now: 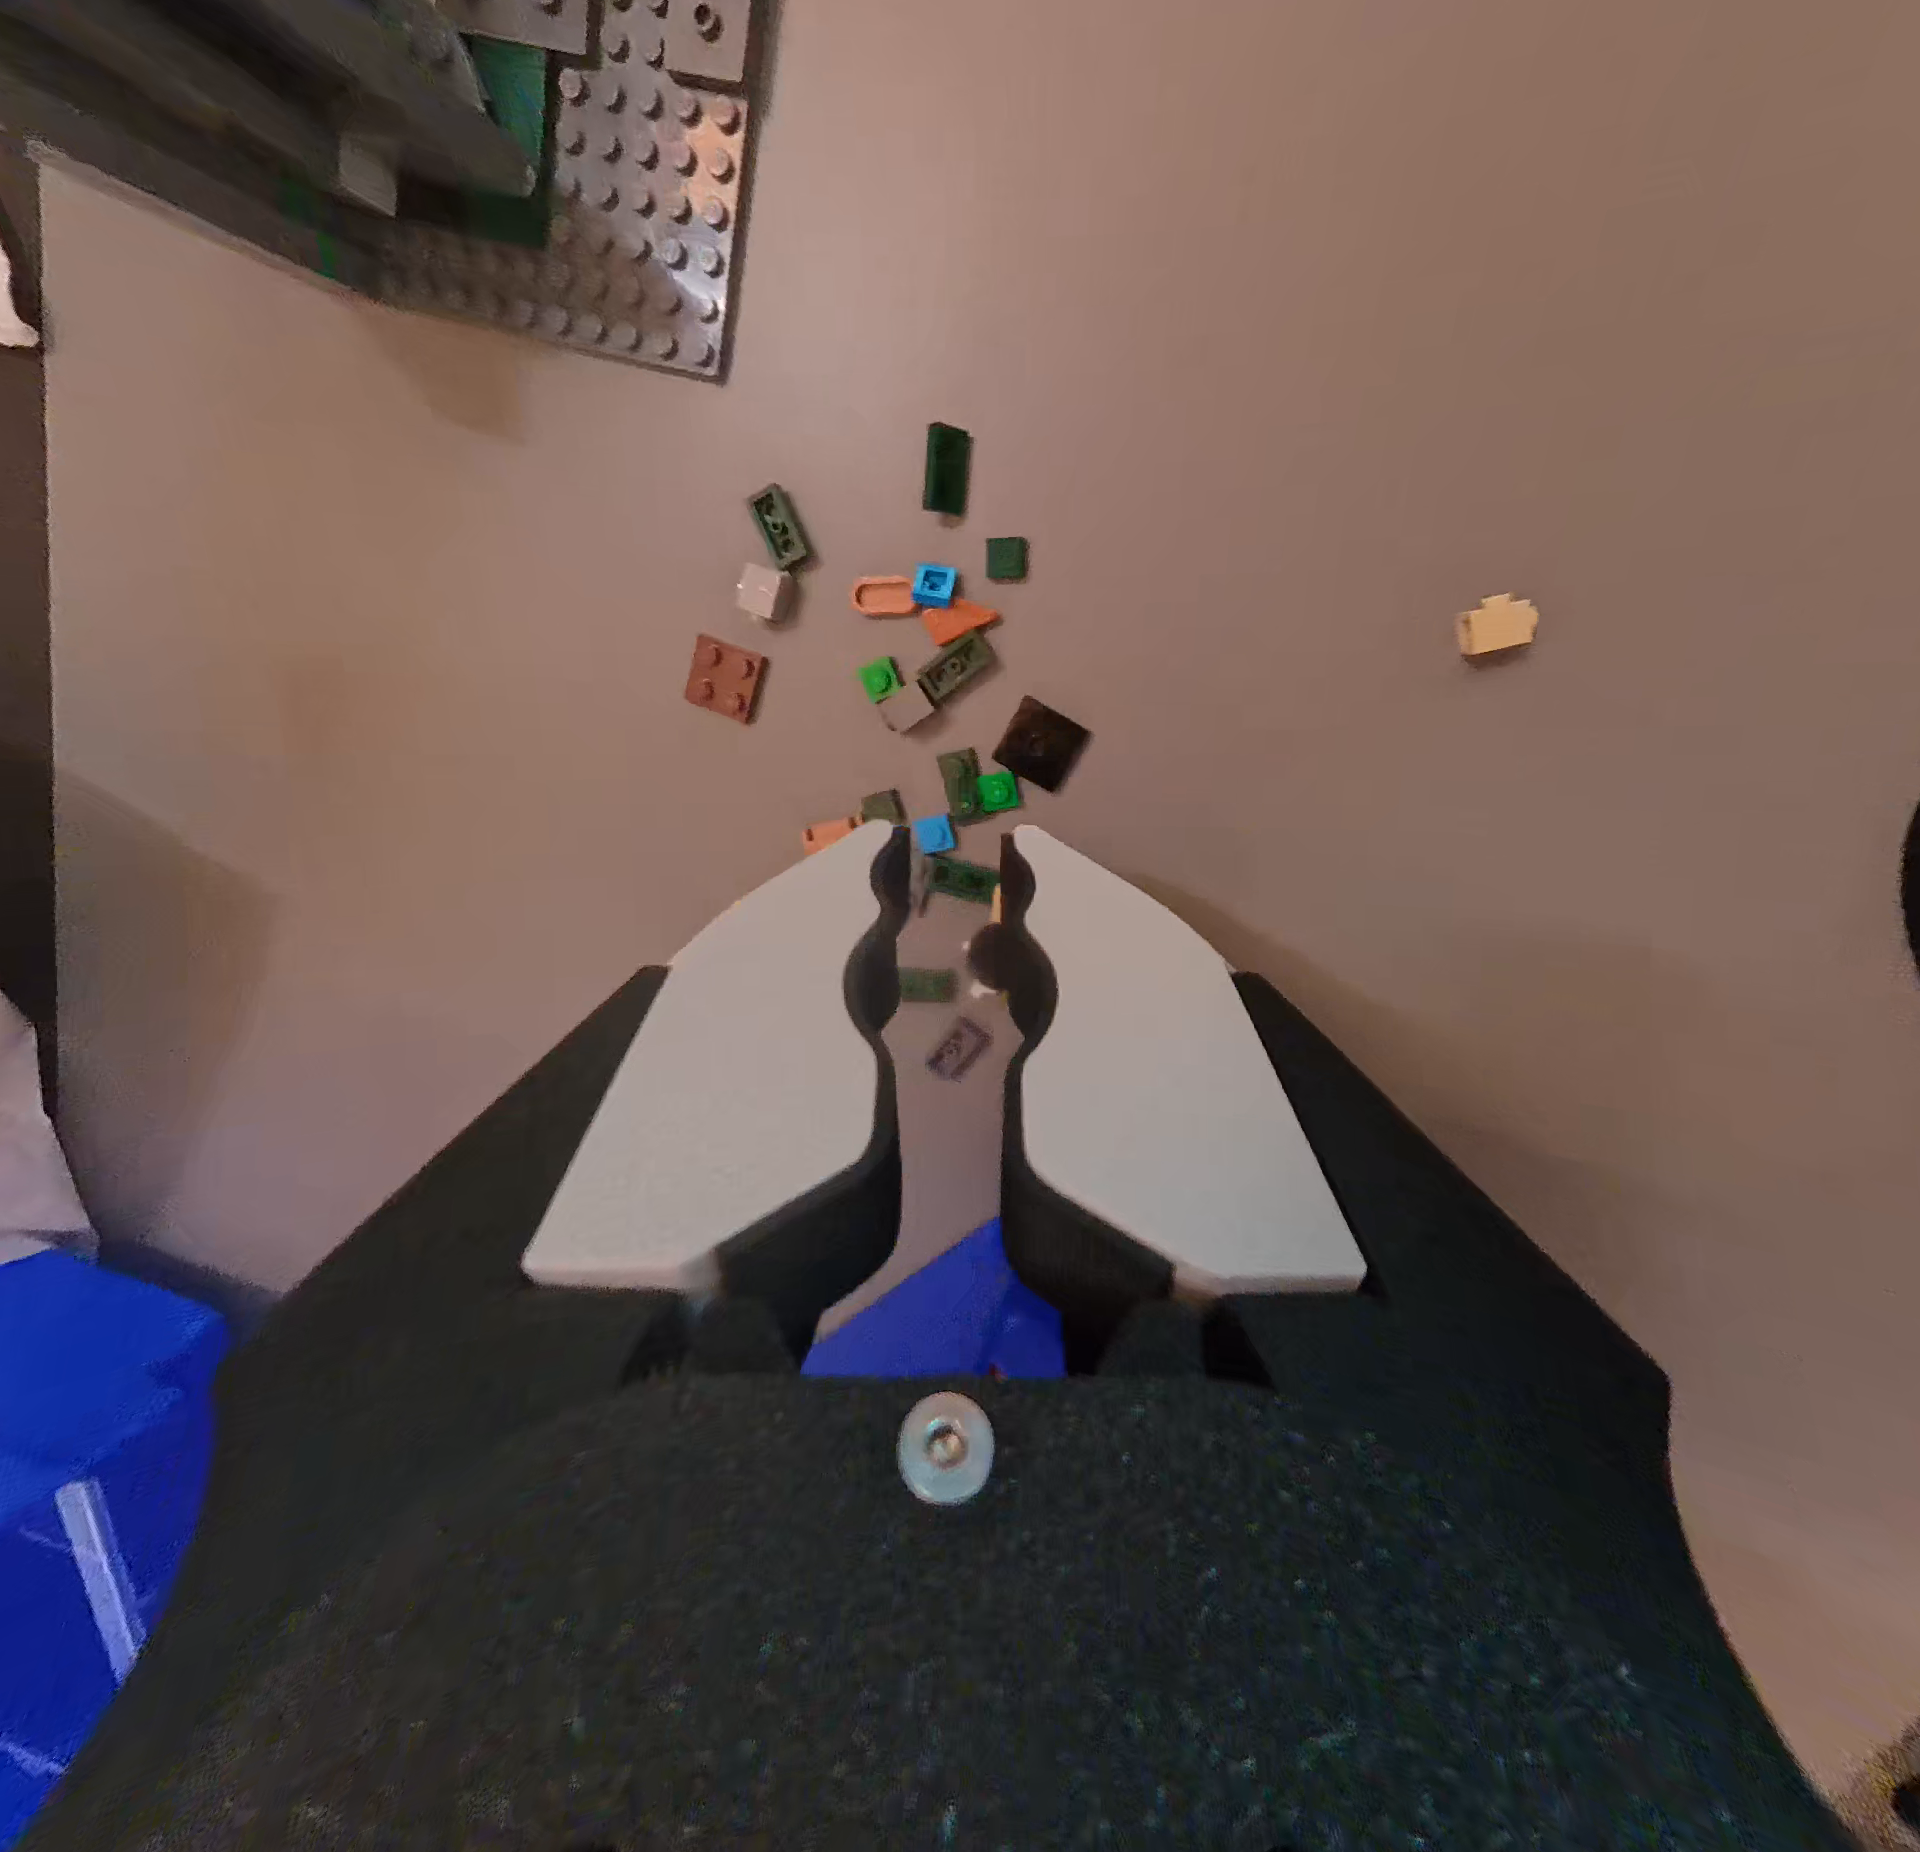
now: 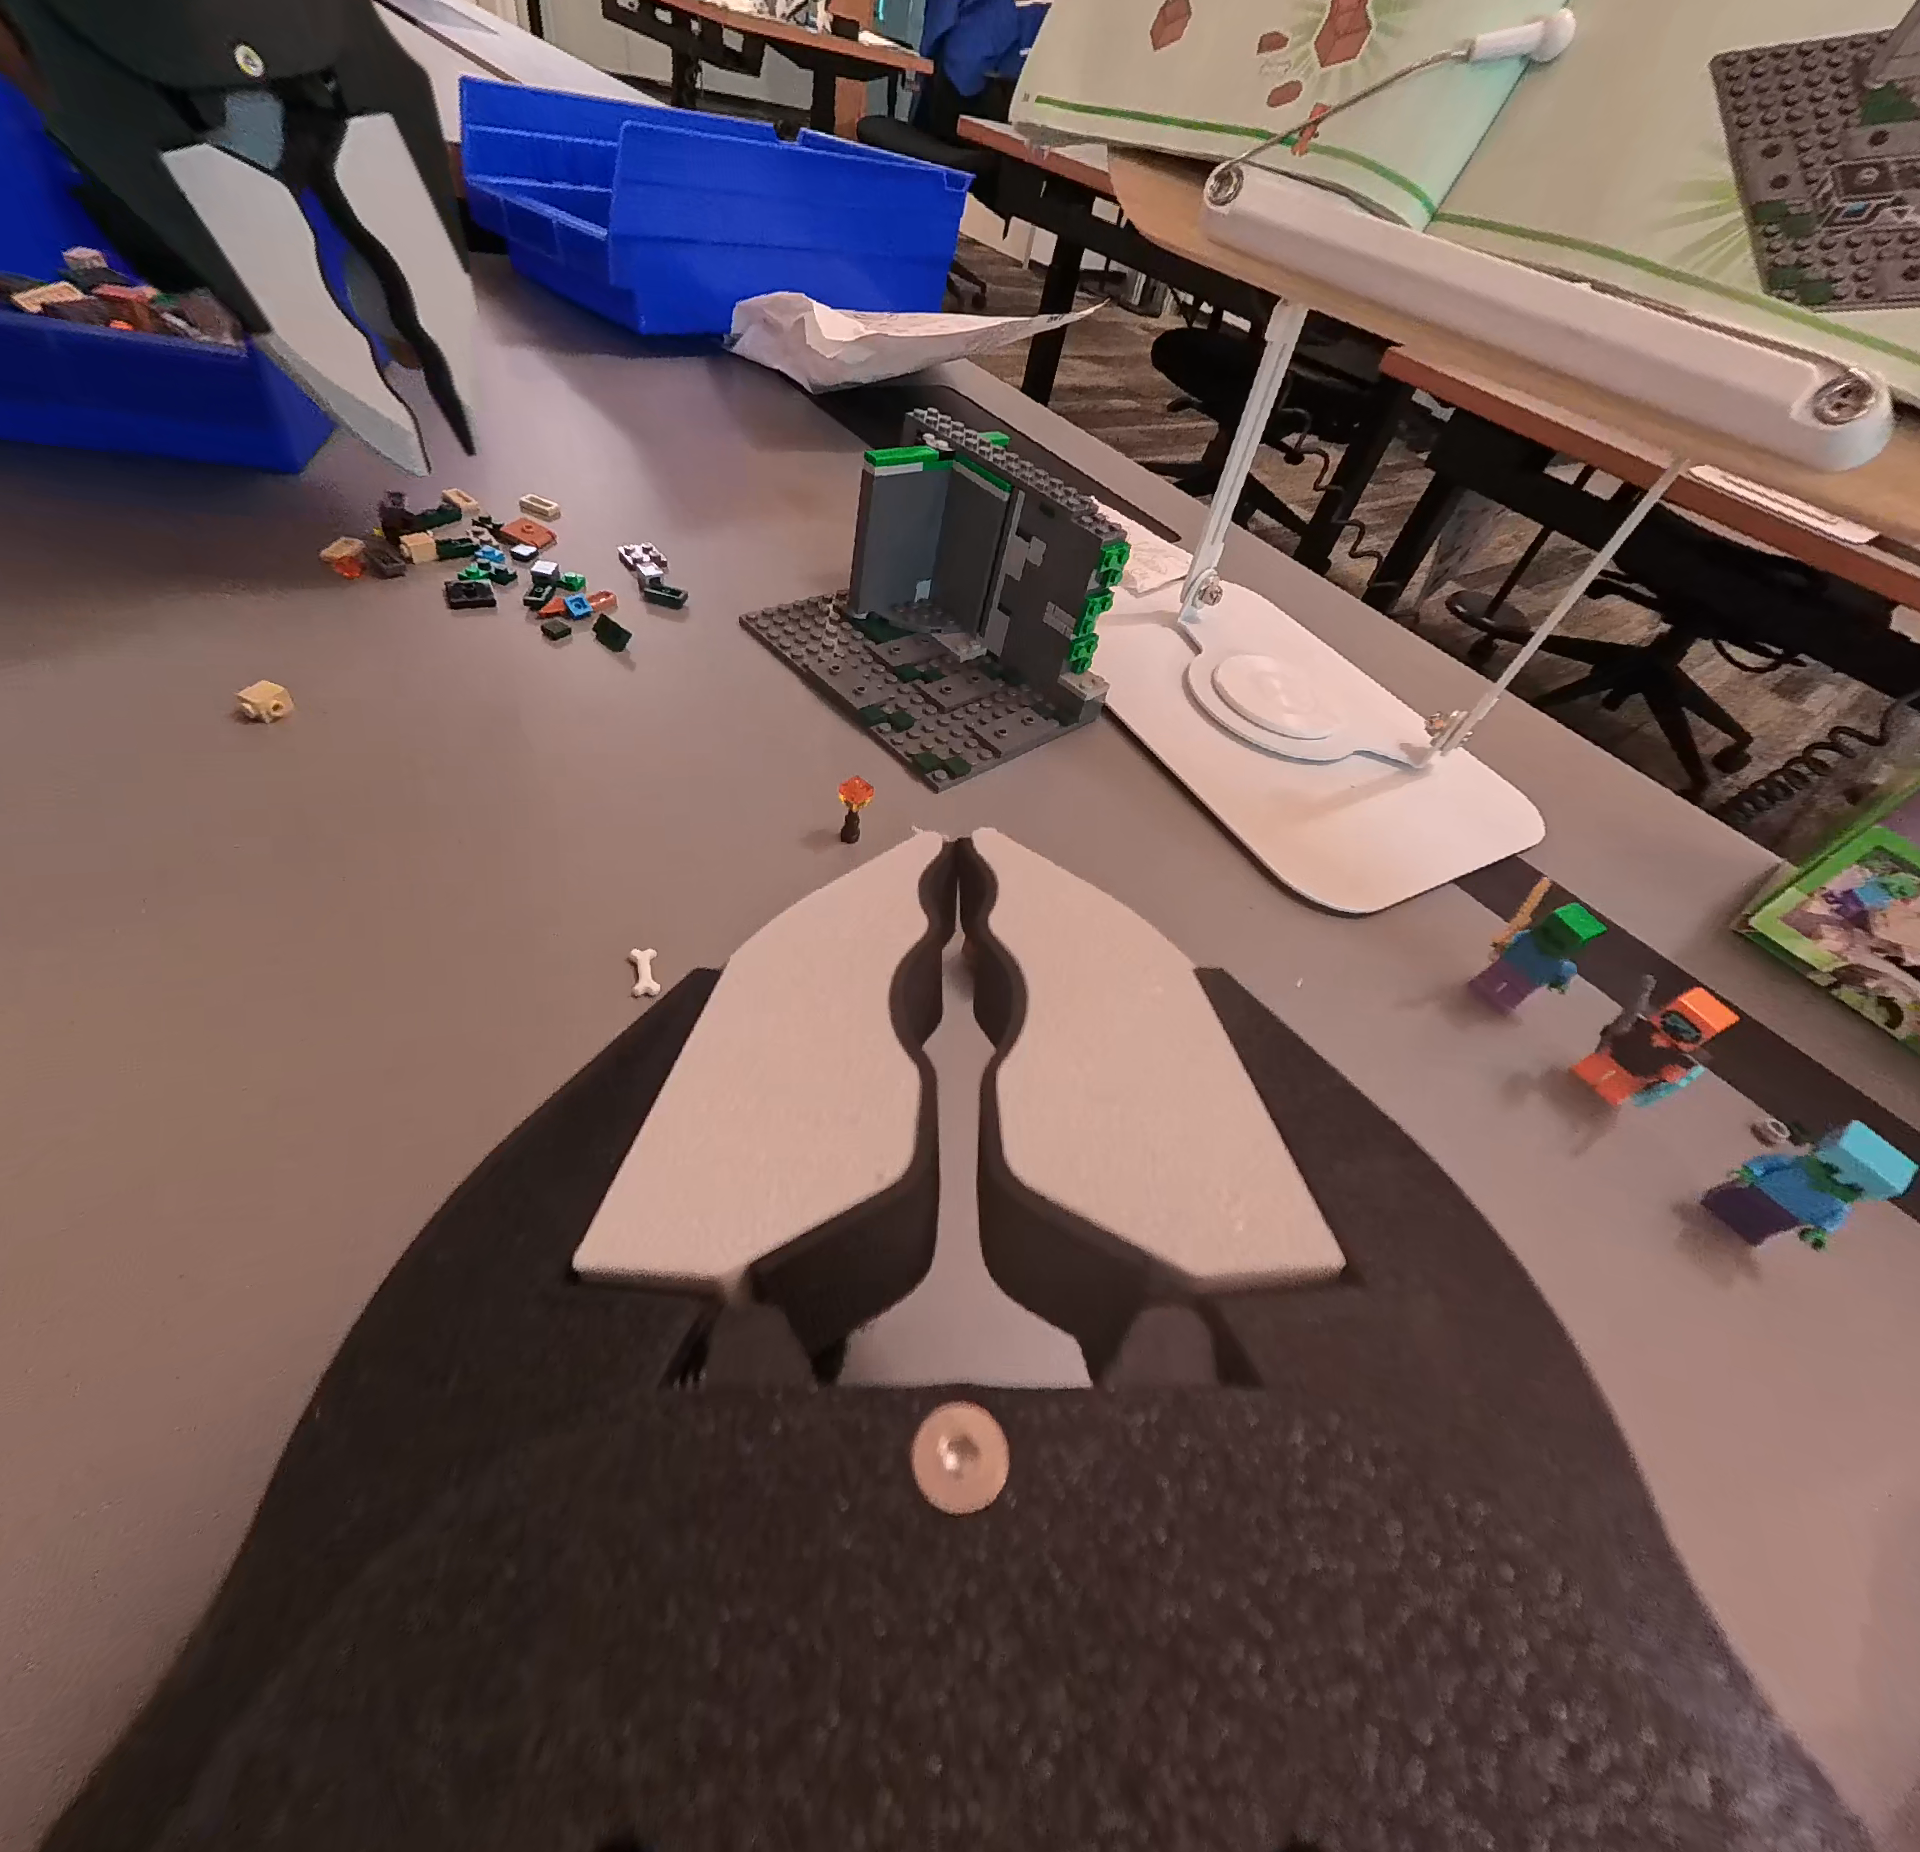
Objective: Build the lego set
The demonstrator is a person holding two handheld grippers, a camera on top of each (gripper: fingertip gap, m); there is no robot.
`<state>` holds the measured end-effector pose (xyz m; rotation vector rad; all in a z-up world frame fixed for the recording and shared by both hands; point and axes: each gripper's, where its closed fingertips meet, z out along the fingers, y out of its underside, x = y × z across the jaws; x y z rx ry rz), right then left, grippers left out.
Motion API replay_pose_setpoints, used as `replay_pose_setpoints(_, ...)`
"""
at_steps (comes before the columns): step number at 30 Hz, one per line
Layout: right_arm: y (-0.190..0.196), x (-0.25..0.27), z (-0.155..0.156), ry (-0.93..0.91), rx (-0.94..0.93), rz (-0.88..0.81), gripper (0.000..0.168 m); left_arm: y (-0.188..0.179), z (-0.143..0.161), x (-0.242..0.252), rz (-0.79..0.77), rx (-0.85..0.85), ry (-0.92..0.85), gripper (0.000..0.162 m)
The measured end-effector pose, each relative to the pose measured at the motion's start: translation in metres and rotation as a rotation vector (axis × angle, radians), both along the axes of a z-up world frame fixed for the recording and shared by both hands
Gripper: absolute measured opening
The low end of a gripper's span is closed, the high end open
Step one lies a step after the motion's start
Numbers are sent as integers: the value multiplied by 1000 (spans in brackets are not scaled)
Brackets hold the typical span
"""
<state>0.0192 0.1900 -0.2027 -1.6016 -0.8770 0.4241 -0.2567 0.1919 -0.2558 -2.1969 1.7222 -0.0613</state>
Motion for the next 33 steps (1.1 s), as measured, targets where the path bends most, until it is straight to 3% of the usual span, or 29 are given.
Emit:
replay_pose_setpoints(5,1,0,-4,-3,-13,1,0,16,-1,-8,-20,6,40,16)
replay_pose_setpoints(16,2,0,-10,-18,-29,9,0,21,-20,-4,-112,-168,66,12)
replay_pose_setpoints(26,3,1,-12,-12,-46,13,0,19,-35,17,-189,-193,51,14)
replay_pose_setpoints(33,4,1,-14,-10,-57,12,0,36,-36,5,-135,-124,100,9)
